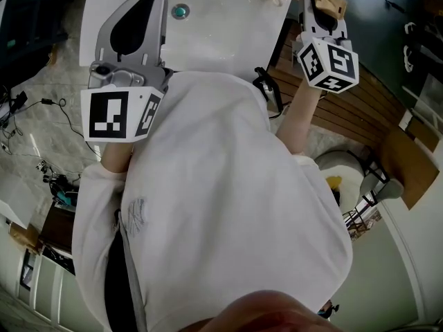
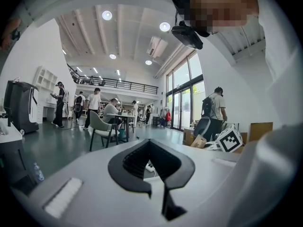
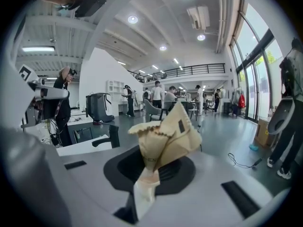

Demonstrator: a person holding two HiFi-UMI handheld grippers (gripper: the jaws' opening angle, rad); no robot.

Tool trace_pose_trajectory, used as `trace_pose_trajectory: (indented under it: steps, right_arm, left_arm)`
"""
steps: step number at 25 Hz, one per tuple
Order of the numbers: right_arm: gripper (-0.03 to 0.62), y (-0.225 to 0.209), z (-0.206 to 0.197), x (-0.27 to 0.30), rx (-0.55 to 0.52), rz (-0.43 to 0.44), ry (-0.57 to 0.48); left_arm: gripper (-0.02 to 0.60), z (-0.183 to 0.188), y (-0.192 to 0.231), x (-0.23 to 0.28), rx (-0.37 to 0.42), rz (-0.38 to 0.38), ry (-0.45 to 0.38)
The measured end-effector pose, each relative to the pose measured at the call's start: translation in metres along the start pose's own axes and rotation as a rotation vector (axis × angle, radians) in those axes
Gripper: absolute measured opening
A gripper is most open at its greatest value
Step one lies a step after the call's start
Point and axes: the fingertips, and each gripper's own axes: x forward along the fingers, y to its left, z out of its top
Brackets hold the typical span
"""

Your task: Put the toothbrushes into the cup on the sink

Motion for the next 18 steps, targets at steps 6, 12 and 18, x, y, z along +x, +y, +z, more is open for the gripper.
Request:
trace_pose_trajectory:
  steps: [6,12,18]
  right_arm:
    - [0.044,-0.001,-0.01,0.004,0.007,0.0,0.018]
    - [0.044,-0.001,-0.015,0.006,0.013,-0.005,0.029]
    - [0.044,-0.001,-0.022,0.01,0.012,-0.007,0.043]
  left_arm:
    - [0.002,0.001,0.001,0.0,0.001,0.001,-0.003]
    - [0.002,0.002,0.002,0.001,0.003,0.0,-0.004]
    - [0.002,0.004,0.0,0.001,0.002,-0.004,-0.007]
